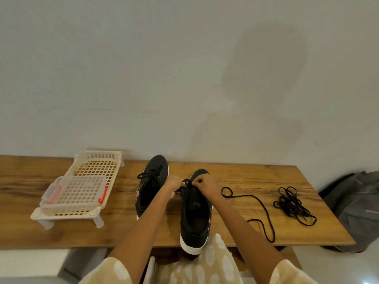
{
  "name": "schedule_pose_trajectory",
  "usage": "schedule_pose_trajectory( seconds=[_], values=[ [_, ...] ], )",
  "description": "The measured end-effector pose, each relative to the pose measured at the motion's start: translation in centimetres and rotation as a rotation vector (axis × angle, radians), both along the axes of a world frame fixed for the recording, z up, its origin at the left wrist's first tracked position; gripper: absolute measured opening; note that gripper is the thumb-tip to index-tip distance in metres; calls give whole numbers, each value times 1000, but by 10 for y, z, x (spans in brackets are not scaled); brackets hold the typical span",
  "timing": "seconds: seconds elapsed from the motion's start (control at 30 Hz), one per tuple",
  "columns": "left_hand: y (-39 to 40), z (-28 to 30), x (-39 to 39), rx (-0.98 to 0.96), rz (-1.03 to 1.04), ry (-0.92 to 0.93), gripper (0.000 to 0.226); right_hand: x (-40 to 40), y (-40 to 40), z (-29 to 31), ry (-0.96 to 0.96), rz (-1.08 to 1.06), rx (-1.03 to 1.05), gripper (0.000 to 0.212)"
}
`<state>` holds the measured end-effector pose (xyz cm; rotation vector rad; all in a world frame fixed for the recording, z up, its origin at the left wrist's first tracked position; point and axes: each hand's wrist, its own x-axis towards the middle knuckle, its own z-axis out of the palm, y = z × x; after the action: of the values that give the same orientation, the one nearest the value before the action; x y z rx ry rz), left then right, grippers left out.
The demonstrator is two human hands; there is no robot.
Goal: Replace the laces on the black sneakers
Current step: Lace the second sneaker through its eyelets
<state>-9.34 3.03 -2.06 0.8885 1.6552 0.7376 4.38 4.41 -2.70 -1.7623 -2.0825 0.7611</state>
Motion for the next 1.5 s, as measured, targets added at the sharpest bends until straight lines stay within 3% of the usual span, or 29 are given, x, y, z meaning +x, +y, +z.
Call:
schedule_pose_trajectory(
  seconds=[0.2,0.37,0.53,0.63,0.8,1.1,1.23,1.33,1.4,1.5],
  values=[
    [2,-2,-3,7,-1,-55,26,-7,5,-9,10,-72,12,22],
    [1,3,0,23,-21,-10,15,-11,4,-15,-29,-85,31,23],
    [-1,3,0,28,-37,33,27,-13,5,-16,-42,-112,57,23],
    [0,2,0,30,-30,25,20,-15,4,-13,-61,-103,96,22],
    [-1,-8,6,164,-97,139,28,-16,1,-16,15,-142,69,27],
    [-3,-15,11,277,-30,378,16,-2,11,-12,256,-105,-19,25],
    [2,6,13,431,-52,442,10,-1,14,9,245,94,11,23],
    [9,21,12,569,-1,341,6,0,15,36,296,89,82,27],
    [10,30,11,607,101,166,5,-2,17,67,325,35,160,24],
    [8,33,11,519,30,-43,24,-5,21,125,605,-48,204,24]
  ],
)
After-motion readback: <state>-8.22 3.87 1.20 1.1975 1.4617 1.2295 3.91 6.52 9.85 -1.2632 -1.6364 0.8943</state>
